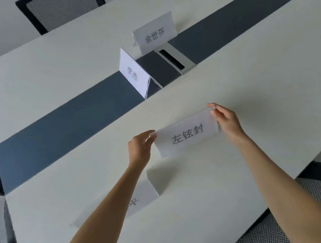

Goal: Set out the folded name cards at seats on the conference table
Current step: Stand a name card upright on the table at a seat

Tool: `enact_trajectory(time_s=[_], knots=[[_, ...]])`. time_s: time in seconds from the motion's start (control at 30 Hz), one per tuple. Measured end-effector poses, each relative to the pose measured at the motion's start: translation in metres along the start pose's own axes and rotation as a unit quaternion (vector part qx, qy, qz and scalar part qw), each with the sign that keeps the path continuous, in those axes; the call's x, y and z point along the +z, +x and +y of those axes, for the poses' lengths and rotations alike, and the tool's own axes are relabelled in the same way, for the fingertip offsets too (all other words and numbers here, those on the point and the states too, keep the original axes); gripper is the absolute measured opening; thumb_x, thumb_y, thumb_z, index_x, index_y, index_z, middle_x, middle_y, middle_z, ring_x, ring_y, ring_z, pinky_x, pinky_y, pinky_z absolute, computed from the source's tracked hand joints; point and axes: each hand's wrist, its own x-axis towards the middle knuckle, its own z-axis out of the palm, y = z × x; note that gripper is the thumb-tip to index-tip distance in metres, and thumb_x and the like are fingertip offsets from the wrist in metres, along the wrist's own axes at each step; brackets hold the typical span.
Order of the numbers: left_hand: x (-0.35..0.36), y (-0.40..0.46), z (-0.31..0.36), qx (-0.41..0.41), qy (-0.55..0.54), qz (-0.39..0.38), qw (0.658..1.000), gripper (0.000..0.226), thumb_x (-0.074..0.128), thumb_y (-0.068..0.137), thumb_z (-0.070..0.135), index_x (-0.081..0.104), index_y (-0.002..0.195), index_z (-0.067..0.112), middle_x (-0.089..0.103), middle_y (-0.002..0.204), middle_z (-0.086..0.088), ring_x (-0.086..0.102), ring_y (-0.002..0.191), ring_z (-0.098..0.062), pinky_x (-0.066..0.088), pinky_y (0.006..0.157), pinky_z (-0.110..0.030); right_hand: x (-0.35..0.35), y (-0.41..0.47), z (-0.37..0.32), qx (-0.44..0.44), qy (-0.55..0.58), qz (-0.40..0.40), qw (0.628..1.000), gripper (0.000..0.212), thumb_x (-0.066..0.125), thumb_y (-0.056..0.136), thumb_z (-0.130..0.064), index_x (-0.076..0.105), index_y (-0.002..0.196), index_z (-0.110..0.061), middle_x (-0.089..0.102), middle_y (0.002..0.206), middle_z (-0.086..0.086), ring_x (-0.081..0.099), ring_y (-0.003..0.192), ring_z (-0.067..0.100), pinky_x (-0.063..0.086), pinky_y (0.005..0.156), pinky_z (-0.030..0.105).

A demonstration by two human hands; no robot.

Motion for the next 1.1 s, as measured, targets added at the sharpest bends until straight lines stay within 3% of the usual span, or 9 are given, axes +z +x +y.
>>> enact_trajectory(time_s=[0.13,0.27,0.37,0.47,0.53,0.67,0.8,0.93,1.1], knots=[[0.017,0.010,0.002,-0.020,0.000,0.010,1.000,0.029,0.053,0.089,0.022,0.063,0.114,0.009,0.063,0.124,-0.012,0.056,0.118,-0.025,0.036,0.089,-0.018,-0.007,0.003,0.016,0.025,0.023,0.010,0.999,0.025,0.048,0.093,-0.012,0.059,0.116,-0.011,0.058,0.116,0.001,0.052,0.105,0.012,0.037,0.095,0.026],[0.028,0.003,0.006,-0.074,-0.068,0.023,0.995,0.043,0.047,0.092,0.017,0.043,0.133,0.009,0.051,0.137,-0.008,0.048,0.127,-0.022,0.033,0.091,-0.014,-0.003,-0.003,0.019,0.043,0.044,0.042,0.997,0.034,0.045,0.094,-0.013,0.051,0.127,-0.008,0.053,0.125,-0.001,0.048,0.118,0.011,0.035,0.106,0.027],[0.041,-0.007,-0.001,-0.145,-0.126,0.038,0.981,0.047,0.042,0.089,0.008,0.038,0.135,0.004,0.046,0.141,-0.013,0.047,0.126,-0.026,0.036,0.100,-0.029,0.002,-0.016,0.039,0.082,0.085,0.085,0.989,0.037,0.042,0.094,-0.008,0.045,0.131,-0.006,0.051,0.128,0.002,0.048,0.122,0.018,0.035,0.110,0.038],[0.054,-0.016,-0.006,-0.179,-0.157,0.033,0.971,0.040,0.039,0.081,0.002,0.045,0.120,-0.009,0.054,0.120,-0.030,0.052,0.089,-0.021,0.043,0.074,-0.028,0.006,-0.031,0.049,0.105,0.096,0.077,0.987,0.040,0.040,0.091,0.005,0.043,0.131,0.001,0.049,0.135,0.012,0.047,0.119,0.016,0.036,0.104,0.030],[0.061,-0.020,-0.002,-0.185,-0.170,0.043,0.967,0.039,0.039,0.081,0.000,0.047,0.119,-0.007,0.056,0.104,-0.023,0.046,0.082,-0.016,0.037,0.066,-0.021,0.009,-0.033,0.051,0.116,0.101,0.076,0.985,0.042,0.038,0.089,0.008,0.044,0.131,0.001,0.049,0.132,0.010,0.046,0.119,0.014,0.034,0.102,0.025],[0.073,-0.014,0.011,-0.171,-0.221,0.037,0.960,0.044,0.039,0.082,-0.006,0.044,0.125,0.002,0.054,0.124,-0.015,0.049,0.114,-0.028,0.037,0.090,-0.029,0.007,-0.014,0.053,0.109,0.103,0.076,0.986,0.047,0.036,0.086,0.010,0.048,0.130,-0.004,0.050,0.123,-0.011,0.048,0.116,0.007,0.033,0.104,0.024],[0.081,0.016,0.030,-0.169,-0.218,-0.022,0.961,0.061,0.041,0.081,-0.006,0.033,0.138,0.015,0.044,0.138,-0.009,0.035,0.134,-0.024,0.030,0.099,-0.030,-0.009,0.037,0.045,0.108,0.113,0.087,0.984,0.048,0.037,0.084,0.010,0.047,0.130,-0.001,0.049,0.131,0.002,0.045,0.120,0.010,0.032,0.107,0.028],[0.084,0.053,0.044,-0.174,-0.244,-0.085,0.950,0.072,0.042,0.082,0.000,0.019,0.144,0.029,0.052,0.128,-0.003,0.045,0.116,-0.018,0.025,0.100,-0.030,-0.020,0.093,0.040,0.099,0.094,0.056,0.989,0.054,0.040,0.072,-0.004,0.052,0.125,-0.002,0.056,0.133,0.013,0.052,0.124,0.020,0.036,0.110,0.043],[0.094,0.093,0.058,-0.152,-0.252,-0.100,0.951,0.072,0.041,0.084,-0.001,0.015,0.144,0.029,0.045,0.120,0.007,0.042,0.113,-0.018,0.025,0.104,-0.033,-0.028,0.139,0.018,0.112,0.098,0.070,0.986,0.050,0.038,0.085,0.007,0.042,0.134,-0.004,0.049,0.138,0.014,0.048,0.123,0.016,0.036,0.096,0.020]])
